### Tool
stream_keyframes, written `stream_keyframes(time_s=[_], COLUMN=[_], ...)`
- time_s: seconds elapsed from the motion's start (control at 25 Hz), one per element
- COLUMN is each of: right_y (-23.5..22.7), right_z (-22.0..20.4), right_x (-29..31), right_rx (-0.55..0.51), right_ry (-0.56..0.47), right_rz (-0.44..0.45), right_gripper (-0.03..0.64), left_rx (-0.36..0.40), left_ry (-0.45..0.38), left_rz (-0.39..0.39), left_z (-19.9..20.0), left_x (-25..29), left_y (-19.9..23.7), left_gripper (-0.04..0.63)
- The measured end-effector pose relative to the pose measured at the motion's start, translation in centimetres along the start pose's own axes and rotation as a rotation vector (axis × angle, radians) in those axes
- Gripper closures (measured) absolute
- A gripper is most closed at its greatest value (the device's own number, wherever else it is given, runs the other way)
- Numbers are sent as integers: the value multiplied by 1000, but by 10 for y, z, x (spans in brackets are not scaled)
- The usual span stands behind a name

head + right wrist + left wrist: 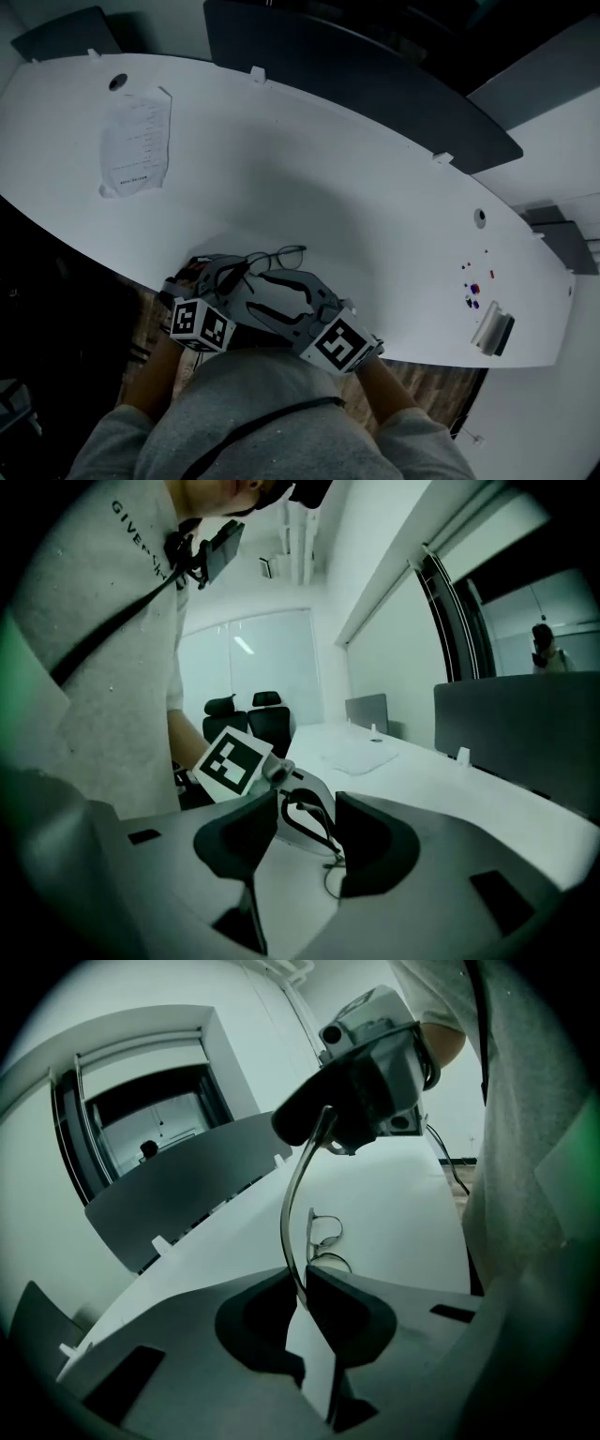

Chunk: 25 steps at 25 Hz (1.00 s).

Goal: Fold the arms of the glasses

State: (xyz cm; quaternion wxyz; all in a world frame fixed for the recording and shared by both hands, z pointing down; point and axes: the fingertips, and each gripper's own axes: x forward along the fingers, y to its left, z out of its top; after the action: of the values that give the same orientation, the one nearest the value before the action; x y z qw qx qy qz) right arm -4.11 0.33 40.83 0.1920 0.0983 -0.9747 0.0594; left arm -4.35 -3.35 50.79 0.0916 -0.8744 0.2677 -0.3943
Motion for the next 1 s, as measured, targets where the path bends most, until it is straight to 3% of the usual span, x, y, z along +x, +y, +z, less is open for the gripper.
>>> stream_keyframes(time_s=[0.2,0.32,0.44,0.64,0.8,1.0], right_y=[-2,-6,-14,-36,-42,-51], right_z=[5,8,8,7,11,5], right_x=[14,15,12,2,1,4], right_rx=[-55,-72,-68,107,122,240], right_ry=[8,6,-3,-95,-101,-106], right_rz=[-65,-123,-181,-254,-260,-275], right_gripper=[444,554,578,583,583,581], left_rx=[14,19,22,29,49,29], left_ry=[4,5,-3,-34,-70,-87], left_rz=[-13,-19,-27,-49,-144,-237], left_z=[-3,-5,-4,2,6,1], left_x=[-1,-2,-1,2,3,1], left_y=[-3,-3,-3,-2,-7,-11], left_gripper=[554,552,554,554,554,555])
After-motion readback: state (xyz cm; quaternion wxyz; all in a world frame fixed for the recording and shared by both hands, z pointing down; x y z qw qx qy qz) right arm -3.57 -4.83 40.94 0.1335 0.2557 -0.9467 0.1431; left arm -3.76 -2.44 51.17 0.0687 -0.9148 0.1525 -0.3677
